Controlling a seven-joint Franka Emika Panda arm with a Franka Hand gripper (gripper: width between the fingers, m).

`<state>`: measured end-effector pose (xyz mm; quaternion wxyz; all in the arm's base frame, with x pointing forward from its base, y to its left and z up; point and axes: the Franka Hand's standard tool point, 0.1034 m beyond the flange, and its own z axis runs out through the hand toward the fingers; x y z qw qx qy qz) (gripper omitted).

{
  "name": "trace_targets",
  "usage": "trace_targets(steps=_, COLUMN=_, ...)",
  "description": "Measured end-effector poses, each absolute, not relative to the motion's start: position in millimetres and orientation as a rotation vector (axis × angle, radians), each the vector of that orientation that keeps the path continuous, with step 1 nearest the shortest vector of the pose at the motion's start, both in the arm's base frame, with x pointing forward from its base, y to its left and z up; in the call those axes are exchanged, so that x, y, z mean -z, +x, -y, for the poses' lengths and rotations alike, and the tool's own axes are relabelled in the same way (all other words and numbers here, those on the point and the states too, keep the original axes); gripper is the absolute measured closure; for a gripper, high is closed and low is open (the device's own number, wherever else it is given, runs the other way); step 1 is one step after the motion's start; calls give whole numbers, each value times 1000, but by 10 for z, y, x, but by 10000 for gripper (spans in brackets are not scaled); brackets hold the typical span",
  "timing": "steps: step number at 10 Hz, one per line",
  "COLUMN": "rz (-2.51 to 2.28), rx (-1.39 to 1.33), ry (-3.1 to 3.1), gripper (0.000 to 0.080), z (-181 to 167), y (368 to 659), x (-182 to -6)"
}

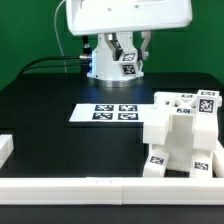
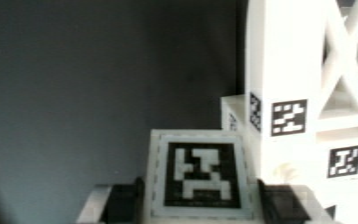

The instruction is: Assemble chair

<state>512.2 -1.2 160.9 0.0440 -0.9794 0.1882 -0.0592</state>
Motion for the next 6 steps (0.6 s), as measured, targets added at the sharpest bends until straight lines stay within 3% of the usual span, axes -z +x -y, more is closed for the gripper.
trace_targets(steps=3, rz=-577, rx=495, ry=-2985, gripper=515, z=-40, y=5169, x=-1577)
trace_targets(steps=6, rz=-385, rx=497, ry=-3071, gripper=515, z=-446, y=5527, x=-1578)
